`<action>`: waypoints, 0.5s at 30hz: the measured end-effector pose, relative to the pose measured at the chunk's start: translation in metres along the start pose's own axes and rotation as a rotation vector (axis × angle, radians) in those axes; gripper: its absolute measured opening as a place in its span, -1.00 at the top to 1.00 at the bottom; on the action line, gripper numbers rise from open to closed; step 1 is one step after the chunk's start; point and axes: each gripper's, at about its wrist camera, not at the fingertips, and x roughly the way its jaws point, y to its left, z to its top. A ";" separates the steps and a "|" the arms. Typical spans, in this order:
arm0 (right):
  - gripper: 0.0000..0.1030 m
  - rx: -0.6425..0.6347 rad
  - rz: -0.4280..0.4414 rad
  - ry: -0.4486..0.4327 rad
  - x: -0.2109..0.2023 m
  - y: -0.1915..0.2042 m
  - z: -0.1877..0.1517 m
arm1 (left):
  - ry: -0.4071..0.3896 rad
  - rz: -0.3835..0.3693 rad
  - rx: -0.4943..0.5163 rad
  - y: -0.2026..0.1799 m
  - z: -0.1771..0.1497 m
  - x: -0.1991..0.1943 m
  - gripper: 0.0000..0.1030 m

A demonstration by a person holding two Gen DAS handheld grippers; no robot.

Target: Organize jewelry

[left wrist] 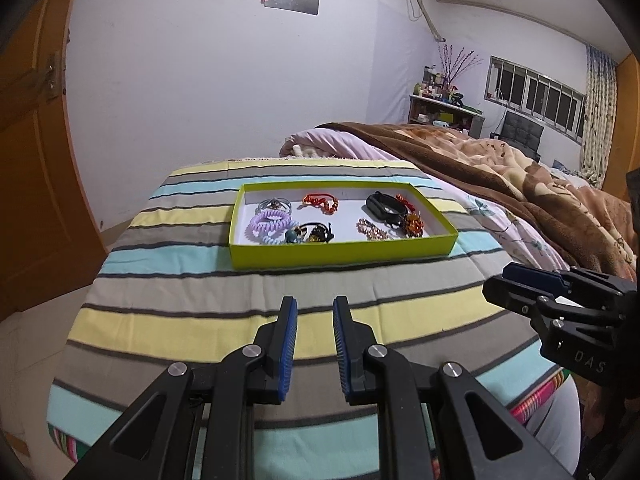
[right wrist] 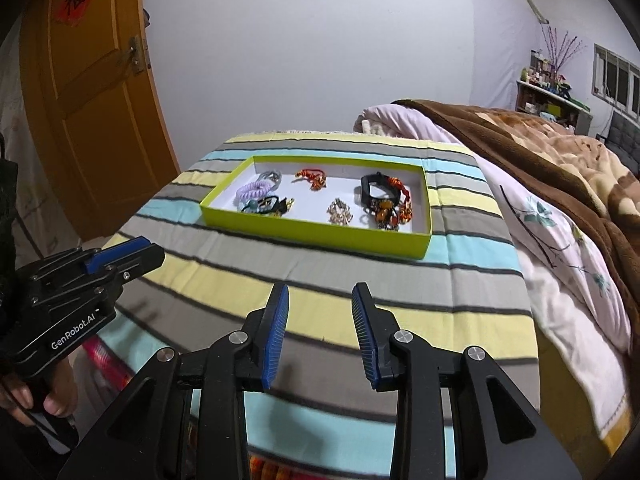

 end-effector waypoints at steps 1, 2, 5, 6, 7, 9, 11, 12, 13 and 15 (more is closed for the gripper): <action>0.35 -0.001 -0.001 0.002 -0.001 0.002 -0.002 | 0.003 0.008 0.003 -0.001 -0.002 -0.001 0.66; 0.35 -0.003 -0.001 0.004 -0.002 0.003 -0.004 | 0.006 0.013 0.004 -0.001 -0.004 -0.002 0.66; 0.35 -0.021 -0.010 0.000 -0.007 0.010 -0.008 | 0.010 0.024 0.001 -0.001 -0.008 -0.004 0.66; 0.35 -0.027 -0.013 -0.002 -0.007 0.011 -0.007 | 0.010 0.025 -0.002 0.000 -0.008 -0.004 0.66; 0.35 -0.032 -0.016 -0.003 -0.008 0.012 -0.008 | 0.010 0.026 -0.006 0.000 -0.009 -0.004 0.66; 0.35 -0.035 -0.019 -0.007 -0.009 0.013 -0.009 | 0.013 0.029 -0.012 0.001 -0.010 -0.004 0.66; 0.35 -0.034 -0.024 -0.014 -0.010 0.014 -0.009 | 0.014 0.034 -0.013 0.001 -0.010 -0.002 0.66; 0.35 -0.033 -0.027 -0.018 -0.011 0.014 -0.009 | 0.014 0.036 -0.015 0.002 -0.010 -0.001 0.66; 0.35 -0.032 -0.031 -0.022 -0.011 0.013 -0.009 | 0.013 0.037 -0.017 0.002 -0.010 -0.001 0.66; 0.35 -0.029 -0.047 -0.036 -0.012 0.012 -0.009 | 0.009 0.038 -0.019 0.002 -0.010 0.001 0.66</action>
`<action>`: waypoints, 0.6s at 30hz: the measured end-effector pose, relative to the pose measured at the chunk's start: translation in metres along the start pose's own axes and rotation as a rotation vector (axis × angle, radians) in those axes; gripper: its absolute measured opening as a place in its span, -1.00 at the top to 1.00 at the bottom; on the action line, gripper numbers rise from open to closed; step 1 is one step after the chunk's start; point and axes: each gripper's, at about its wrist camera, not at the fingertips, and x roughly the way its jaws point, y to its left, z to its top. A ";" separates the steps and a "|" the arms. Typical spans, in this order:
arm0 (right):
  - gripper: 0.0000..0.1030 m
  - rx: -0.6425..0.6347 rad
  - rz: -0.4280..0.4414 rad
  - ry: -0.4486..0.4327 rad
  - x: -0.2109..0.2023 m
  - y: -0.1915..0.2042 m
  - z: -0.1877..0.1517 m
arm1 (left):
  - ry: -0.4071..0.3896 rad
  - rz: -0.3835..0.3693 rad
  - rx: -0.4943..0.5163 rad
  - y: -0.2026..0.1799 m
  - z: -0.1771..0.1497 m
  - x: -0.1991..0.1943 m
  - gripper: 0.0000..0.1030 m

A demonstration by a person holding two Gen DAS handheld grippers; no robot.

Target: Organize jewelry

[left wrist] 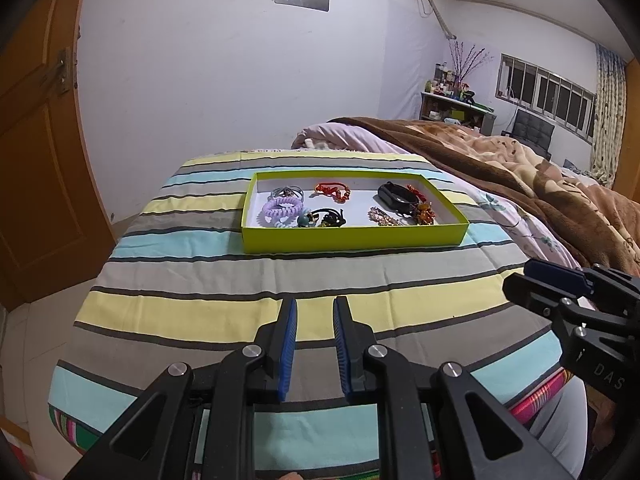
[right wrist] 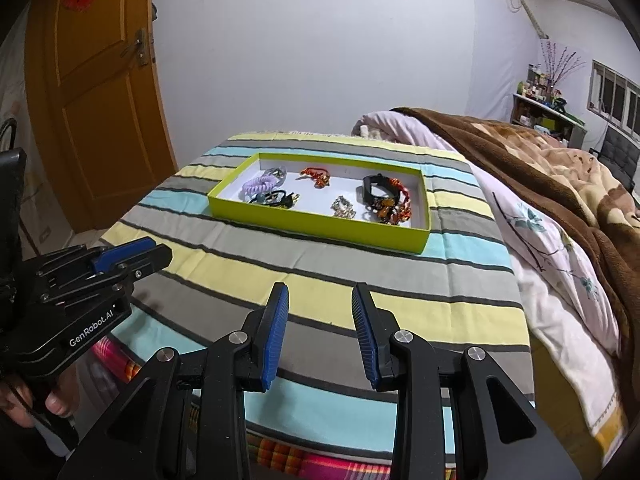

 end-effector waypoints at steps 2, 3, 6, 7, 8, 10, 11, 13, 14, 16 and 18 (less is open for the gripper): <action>0.35 0.005 -0.010 -0.016 0.001 -0.001 0.000 | -0.004 0.003 -0.004 0.001 0.000 0.002 0.66; 0.35 0.009 -0.015 -0.023 0.001 -0.002 -0.001 | -0.006 0.004 -0.007 0.001 0.000 0.003 0.66; 0.34 0.021 -0.021 -0.046 0.002 -0.003 -0.003 | -0.016 0.017 -0.010 0.003 -0.002 0.007 0.66; 0.34 0.022 -0.023 -0.053 0.002 -0.004 -0.003 | -0.019 0.021 -0.009 0.003 -0.003 0.008 0.66; 0.34 0.023 -0.024 -0.058 0.003 -0.004 -0.005 | -0.020 0.022 -0.010 0.004 -0.004 0.009 0.66; 0.34 0.025 -0.025 -0.062 0.004 -0.004 -0.007 | -0.024 0.022 -0.013 0.004 -0.006 0.010 0.66; 0.34 0.028 -0.023 -0.060 0.005 -0.004 -0.008 | -0.026 0.027 -0.011 0.004 -0.007 0.010 0.66; 0.34 0.035 -0.020 -0.057 0.007 -0.005 -0.009 | -0.029 0.037 -0.007 0.005 -0.008 0.011 0.66; 0.34 0.036 -0.020 -0.056 0.007 -0.005 -0.010 | -0.029 0.037 -0.008 0.005 -0.008 0.012 0.66; 0.34 0.036 -0.021 -0.055 0.006 -0.005 -0.011 | -0.030 0.040 -0.009 0.006 -0.008 0.013 0.66; 0.34 0.037 -0.021 -0.054 0.006 -0.005 -0.011 | -0.034 0.040 -0.009 0.006 -0.009 0.012 0.66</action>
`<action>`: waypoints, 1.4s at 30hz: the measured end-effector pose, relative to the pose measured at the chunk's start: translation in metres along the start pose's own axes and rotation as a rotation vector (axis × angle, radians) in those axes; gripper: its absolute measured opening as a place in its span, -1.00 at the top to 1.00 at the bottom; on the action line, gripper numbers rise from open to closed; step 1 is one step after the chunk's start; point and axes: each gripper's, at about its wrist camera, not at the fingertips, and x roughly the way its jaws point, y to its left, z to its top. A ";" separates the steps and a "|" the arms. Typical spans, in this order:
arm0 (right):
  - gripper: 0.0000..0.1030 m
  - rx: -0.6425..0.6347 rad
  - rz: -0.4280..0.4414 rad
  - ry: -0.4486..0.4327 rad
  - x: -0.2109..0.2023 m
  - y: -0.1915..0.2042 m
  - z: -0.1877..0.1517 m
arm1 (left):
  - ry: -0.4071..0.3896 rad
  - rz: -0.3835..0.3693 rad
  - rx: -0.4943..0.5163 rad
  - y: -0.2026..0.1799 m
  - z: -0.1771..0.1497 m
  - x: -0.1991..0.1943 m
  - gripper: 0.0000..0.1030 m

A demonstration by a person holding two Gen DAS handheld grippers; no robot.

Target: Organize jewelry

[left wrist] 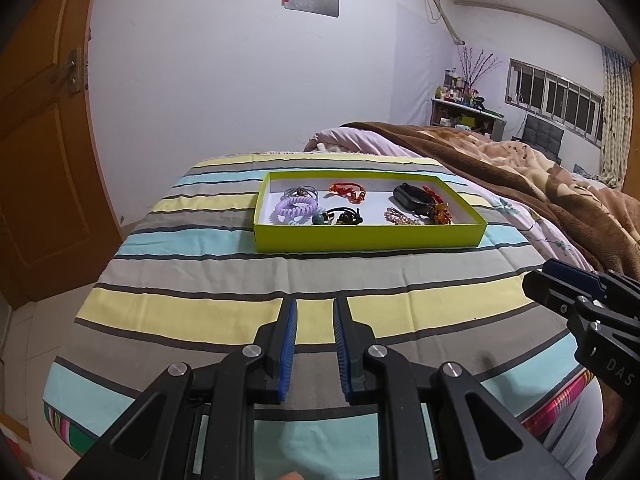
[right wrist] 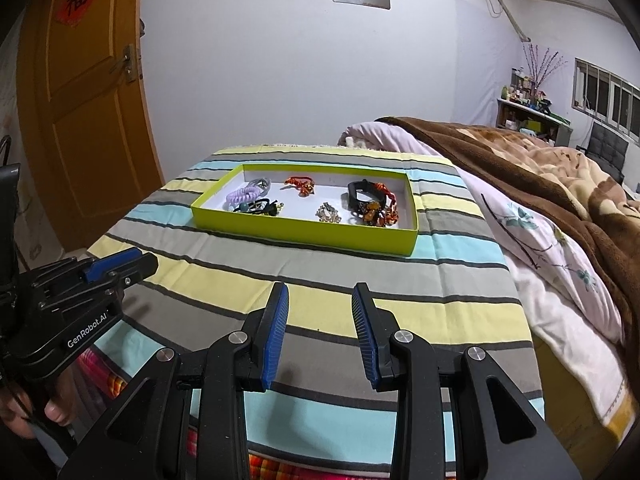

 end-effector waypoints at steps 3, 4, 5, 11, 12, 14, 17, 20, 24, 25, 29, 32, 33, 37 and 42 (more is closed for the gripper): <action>0.34 -0.001 0.002 0.000 0.000 0.000 -0.001 | -0.004 0.005 0.003 -0.001 -0.001 0.000 0.66; 0.34 -0.001 0.002 0.000 0.000 0.000 -0.001 | -0.004 0.006 0.006 -0.002 -0.001 -0.001 0.66; 0.34 -0.001 0.002 0.001 0.000 0.000 -0.001 | -0.004 0.006 0.006 -0.003 -0.001 -0.001 0.66; 0.34 0.001 0.003 0.005 -0.001 0.000 -0.001 | -0.002 0.008 0.004 -0.003 -0.002 0.000 0.66; 0.34 0.001 0.002 0.004 -0.001 0.000 -0.002 | -0.002 0.009 0.004 -0.003 -0.002 0.000 0.66; 0.34 0.000 0.003 0.005 -0.001 0.000 -0.001 | -0.001 0.012 0.006 -0.003 -0.001 -0.001 0.66; 0.34 0.000 0.002 0.006 -0.001 0.000 -0.002 | 0.001 0.013 0.009 -0.004 -0.002 0.000 0.66; 0.34 0.002 0.004 0.009 -0.002 0.000 -0.002 | 0.004 0.012 0.011 -0.004 -0.002 0.001 0.66; 0.34 0.001 0.004 0.009 -0.001 0.000 -0.002 | 0.007 0.010 0.012 -0.004 -0.002 0.001 0.66; 0.34 0.001 0.003 0.009 -0.001 0.000 -0.001 | 0.007 0.011 0.013 -0.004 -0.002 0.002 0.66; 0.34 0.002 0.005 0.013 0.000 0.000 -0.002 | 0.008 0.012 0.013 -0.005 -0.002 0.002 0.66; 0.34 0.002 0.005 0.014 0.000 0.000 -0.001 | 0.009 0.013 0.014 -0.004 -0.002 0.002 0.66; 0.34 0.003 0.005 0.014 0.000 0.000 -0.001 | 0.009 0.013 0.014 -0.005 -0.002 0.002 0.66; 0.34 0.003 0.005 0.015 0.000 0.000 -0.001 | 0.011 0.012 0.018 -0.005 -0.003 0.002 0.66; 0.34 0.004 0.005 0.014 0.000 0.000 -0.001 | 0.012 0.012 0.020 -0.006 -0.003 0.002 0.66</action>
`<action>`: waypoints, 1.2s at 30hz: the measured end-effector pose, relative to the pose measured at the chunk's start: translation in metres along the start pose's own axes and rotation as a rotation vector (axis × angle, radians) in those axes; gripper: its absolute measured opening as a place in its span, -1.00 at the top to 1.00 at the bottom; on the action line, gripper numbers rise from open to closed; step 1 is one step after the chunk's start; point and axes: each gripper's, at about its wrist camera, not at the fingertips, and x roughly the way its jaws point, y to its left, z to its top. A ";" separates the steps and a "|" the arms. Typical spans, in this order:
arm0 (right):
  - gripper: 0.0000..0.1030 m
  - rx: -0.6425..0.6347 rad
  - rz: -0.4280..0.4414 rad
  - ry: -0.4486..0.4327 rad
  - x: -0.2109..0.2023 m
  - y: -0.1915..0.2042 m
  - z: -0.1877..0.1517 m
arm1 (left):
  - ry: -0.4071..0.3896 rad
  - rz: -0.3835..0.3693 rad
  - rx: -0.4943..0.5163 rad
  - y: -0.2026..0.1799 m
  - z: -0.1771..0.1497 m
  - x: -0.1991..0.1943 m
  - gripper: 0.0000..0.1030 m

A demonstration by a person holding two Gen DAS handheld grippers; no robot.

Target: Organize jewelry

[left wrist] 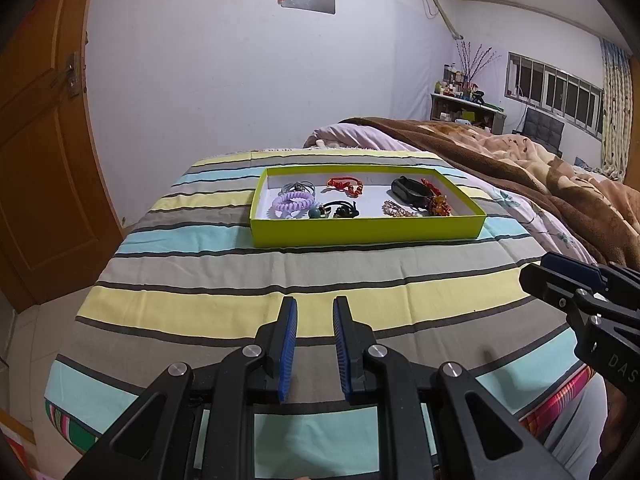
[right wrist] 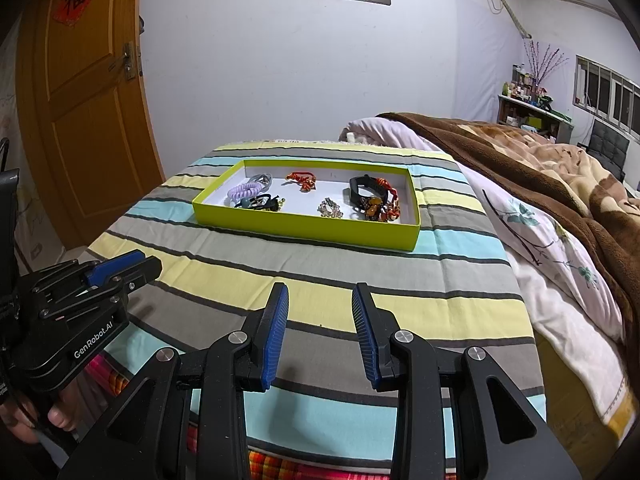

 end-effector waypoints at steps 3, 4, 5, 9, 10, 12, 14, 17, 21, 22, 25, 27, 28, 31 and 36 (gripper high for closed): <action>0.34 0.000 0.001 0.003 0.001 0.000 0.000 | 0.003 0.001 -0.001 0.001 0.000 0.001 0.66; 0.34 0.001 0.001 0.003 0.001 0.000 0.000 | 0.003 0.001 -0.001 0.001 0.000 0.001 0.66; 0.34 0.001 0.000 0.003 0.000 0.000 -0.001 | 0.003 0.001 -0.001 0.001 0.000 0.001 0.66; 0.34 0.000 0.001 0.003 0.001 0.000 0.000 | 0.006 0.001 -0.001 0.001 -0.001 0.001 0.66; 0.34 0.000 0.001 0.005 0.001 -0.001 -0.001 | 0.007 0.000 -0.001 0.001 -0.001 0.002 0.66; 0.34 0.001 0.001 0.005 0.001 0.000 -0.001 | 0.008 -0.001 -0.001 0.001 -0.001 0.002 0.66; 0.34 0.000 0.001 0.004 0.001 -0.001 -0.001 | 0.011 -0.003 -0.001 0.000 -0.002 0.003 0.66; 0.34 0.000 0.001 0.004 0.001 0.000 -0.001 | 0.019 -0.008 -0.003 0.000 -0.003 0.004 0.66; 0.34 0.000 0.000 0.004 0.001 0.000 -0.001 | 0.027 -0.014 -0.001 -0.001 -0.004 0.005 0.66; 0.34 0.000 0.001 0.005 0.001 0.000 -0.001 | 0.028 -0.017 0.000 -0.001 -0.004 0.005 0.66; 0.34 -0.001 0.001 0.005 0.001 0.000 -0.001 | 0.030 -0.016 0.000 -0.001 -0.005 0.006 0.66; 0.34 -0.002 0.000 0.008 0.001 0.000 -0.001 | 0.030 -0.016 -0.002 -0.001 -0.005 0.006 0.66; 0.34 -0.002 0.000 0.009 0.001 0.000 -0.001 | 0.028 -0.016 -0.003 -0.001 -0.005 0.005 0.66; 0.34 -0.001 -0.001 0.011 0.001 0.001 -0.001 | 0.020 -0.015 -0.003 -0.001 -0.005 0.005 0.66; 0.34 -0.001 -0.002 0.011 0.000 0.001 -0.002 | 0.014 -0.013 -0.004 -0.002 -0.005 0.003 0.66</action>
